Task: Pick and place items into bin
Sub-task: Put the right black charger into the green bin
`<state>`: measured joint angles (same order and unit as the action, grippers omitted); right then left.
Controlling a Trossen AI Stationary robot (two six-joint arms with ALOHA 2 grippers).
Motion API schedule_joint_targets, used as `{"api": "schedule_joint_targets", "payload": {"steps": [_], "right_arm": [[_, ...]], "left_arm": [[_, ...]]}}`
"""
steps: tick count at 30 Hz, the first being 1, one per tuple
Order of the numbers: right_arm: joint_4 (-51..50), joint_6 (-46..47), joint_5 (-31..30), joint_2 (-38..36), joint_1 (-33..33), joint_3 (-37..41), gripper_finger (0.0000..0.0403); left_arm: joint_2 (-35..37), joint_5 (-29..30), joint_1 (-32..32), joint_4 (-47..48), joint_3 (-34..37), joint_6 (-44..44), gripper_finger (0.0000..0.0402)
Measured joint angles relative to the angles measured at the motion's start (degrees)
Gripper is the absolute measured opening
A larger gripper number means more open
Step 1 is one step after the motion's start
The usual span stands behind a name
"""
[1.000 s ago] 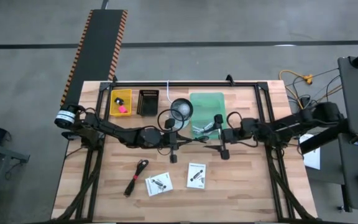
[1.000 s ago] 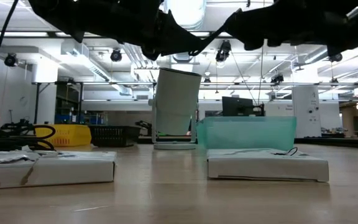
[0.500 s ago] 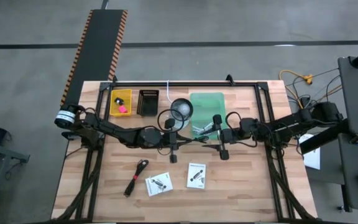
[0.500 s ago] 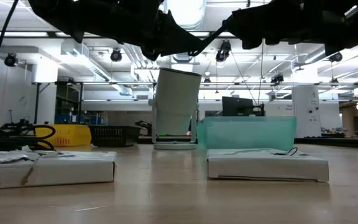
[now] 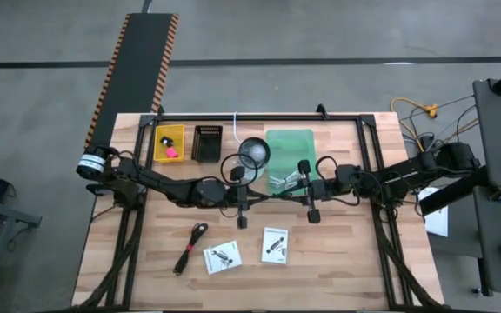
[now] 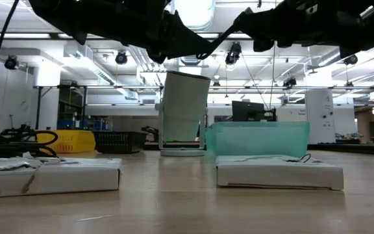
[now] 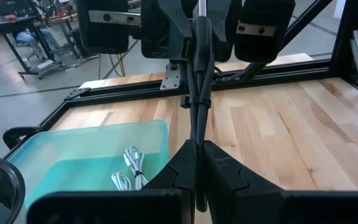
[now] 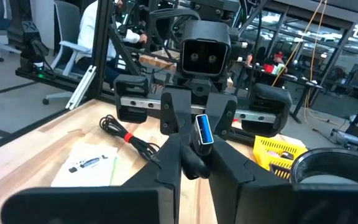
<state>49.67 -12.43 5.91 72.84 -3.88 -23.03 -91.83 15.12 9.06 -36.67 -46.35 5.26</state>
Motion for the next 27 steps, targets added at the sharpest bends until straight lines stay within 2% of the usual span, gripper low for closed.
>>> {"api": "schedule_joint_targets", "payload": {"steps": [6, 10, 17, 20, 27], "right_arm": [[-0.07, 0.02, -0.01, 0.00, 0.00, 0.01, 0.0040], [-0.91, -0.69, -1.96, -0.04, 0.02, 0.33, 0.0040], [-4.91, -2.14, -12.81, -1.17, 0.04, 0.39, 0.0041], [-7.85, -2.16, -20.01, -2.17, 0.02, 0.43, 0.0042], [-15.18, -1.23, -44.67, -3.83, 0.02, 0.46, 0.0040]], "left_arm": [[0.00, 0.02, -0.05, 0.08, 0.00, -0.10, 0.0019], [0.04, 0.17, 0.00, 0.07, 0.17, 0.04, 0.0070], [0.24, 0.16, 0.02, 0.16, 0.52, -0.35, 0.0167], [0.53, 0.16, 0.04, 0.18, 0.52, -0.44, 0.0186], [1.47, 0.15, 0.04, 0.25, 0.72, -0.55, 0.0194]]}}
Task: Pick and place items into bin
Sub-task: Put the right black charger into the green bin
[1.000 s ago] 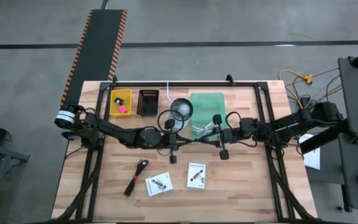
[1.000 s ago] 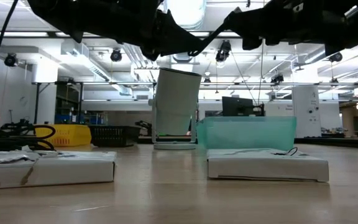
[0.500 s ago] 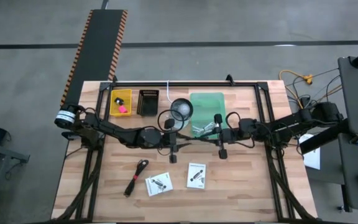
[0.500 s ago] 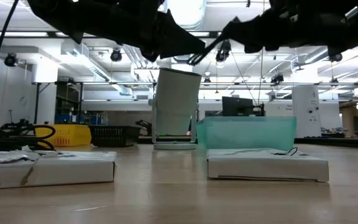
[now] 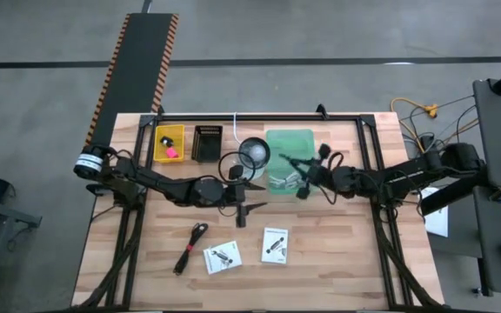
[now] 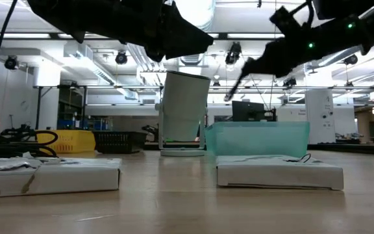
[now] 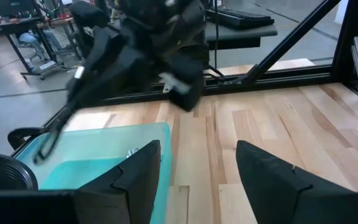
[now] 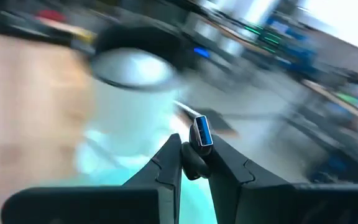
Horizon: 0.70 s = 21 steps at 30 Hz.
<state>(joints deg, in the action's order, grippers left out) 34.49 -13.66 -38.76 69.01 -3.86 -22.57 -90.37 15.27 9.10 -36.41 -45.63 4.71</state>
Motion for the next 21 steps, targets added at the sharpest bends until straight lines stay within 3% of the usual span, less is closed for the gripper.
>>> {"api": "schedule_joint_targets", "payload": {"steps": [4, 15, 21], "right_arm": [[-1.71, 0.14, -10.10, 0.16, 0.02, 0.06, 0.0040], [-1.67, 0.31, -10.71, 0.16, 0.00, 0.13, 0.0044], [-1.67, 1.69, -10.71, 0.16, 0.02, 0.15, 0.0087]], "left_arm": [[0.02, -0.02, 0.00, 0.01, 0.00, -0.02, 0.0194], [0.04, -0.06, 0.02, 0.01, 0.02, -0.02, 0.0194], [0.04, -0.09, 0.02, 0.03, 0.02, -0.01, 0.0194]]}}
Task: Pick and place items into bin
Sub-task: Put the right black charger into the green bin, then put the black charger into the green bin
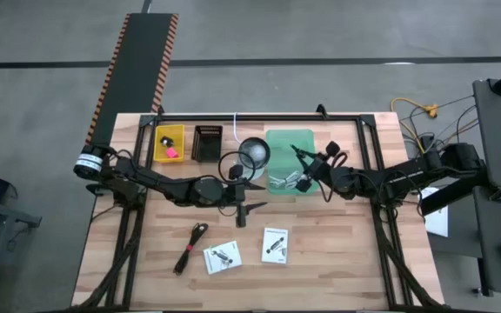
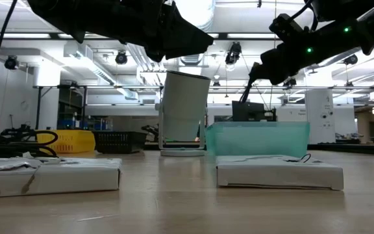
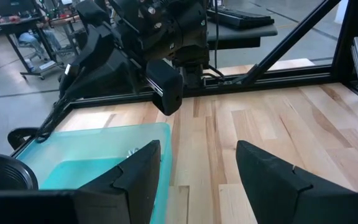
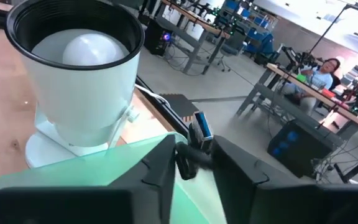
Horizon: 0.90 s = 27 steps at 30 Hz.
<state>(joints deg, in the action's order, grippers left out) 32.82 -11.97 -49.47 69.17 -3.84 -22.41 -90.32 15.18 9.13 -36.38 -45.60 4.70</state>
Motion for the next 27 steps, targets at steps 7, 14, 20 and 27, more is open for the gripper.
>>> {"api": "schedule_joint_targets", "payload": {"steps": [7, 14, 20, 27], "right_arm": [[0.03, 0.04, 0.00, 0.00, -0.02, 0.04, 0.0150], [-1.13, -0.21, 25.01, -1.13, 0.10, 0.35, 0.0161], [-0.87, -2.42, 53.21, -5.38, 0.17, 0.86, 0.0139], [-0.93, -0.21, 56.84, -12.99, 0.16, 4.83, 0.0122]], "left_arm": [[0.00, 0.00, 0.04, 0.02, 0.00, 0.01, 0.0194], [0.00, 0.01, 0.03, 0.64, 0.02, 0.01, 0.0194], [0.15, -0.02, 0.07, 3.41, 0.07, -3.37, 0.0194], [0.46, -0.04, 1.40, 9.28, 0.09, -6.06, 0.0194]]}}
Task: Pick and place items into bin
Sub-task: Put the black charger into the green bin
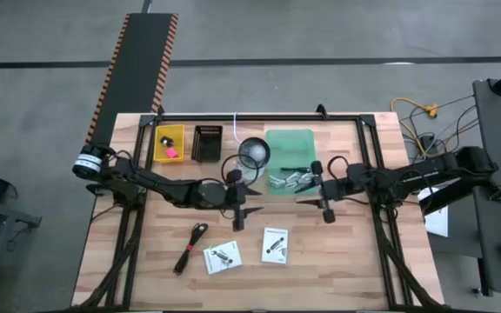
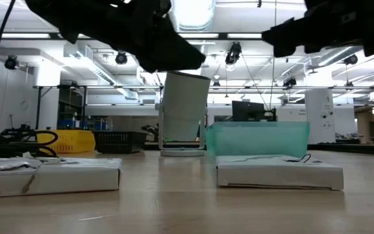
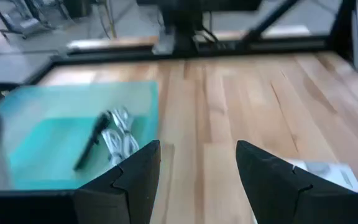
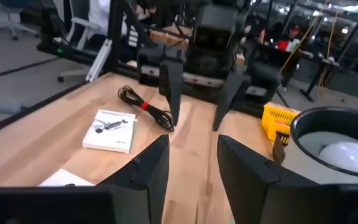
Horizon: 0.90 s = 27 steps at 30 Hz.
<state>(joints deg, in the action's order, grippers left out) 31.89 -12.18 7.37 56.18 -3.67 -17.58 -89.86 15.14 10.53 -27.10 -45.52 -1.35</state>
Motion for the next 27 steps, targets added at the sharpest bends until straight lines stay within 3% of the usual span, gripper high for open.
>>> {"api": "schedule_joint_targets", "payload": {"steps": [7, 18, 23, 27], "right_arm": [[0.03, 0.21, -1.07, -7.27, -0.05, 3.82, 0.0122], [0.01, -0.15, -2.74, -9.91, -0.03, 5.28, 0.0120], [0.06, -1.93, -3.07, -9.49, -0.03, 4.84, 0.0118], [0.11, -3.27, -3.07, -9.52, -0.03, 4.83, 0.0113]], "left_arm": [[2.88, -4.03, 3.98, 19.37, -2.16, -12.60, 0.0194], [10.04, -15.12, 12.10, 54.52, -5.39, -60.21, 0.0194], [12.04, -16.38, 16.24, 60.42, -5.40, -77.00, 0.0194], [11.45, -17.10, 18.42, 60.79, -4.85, -84.10, 0.0194]]}}
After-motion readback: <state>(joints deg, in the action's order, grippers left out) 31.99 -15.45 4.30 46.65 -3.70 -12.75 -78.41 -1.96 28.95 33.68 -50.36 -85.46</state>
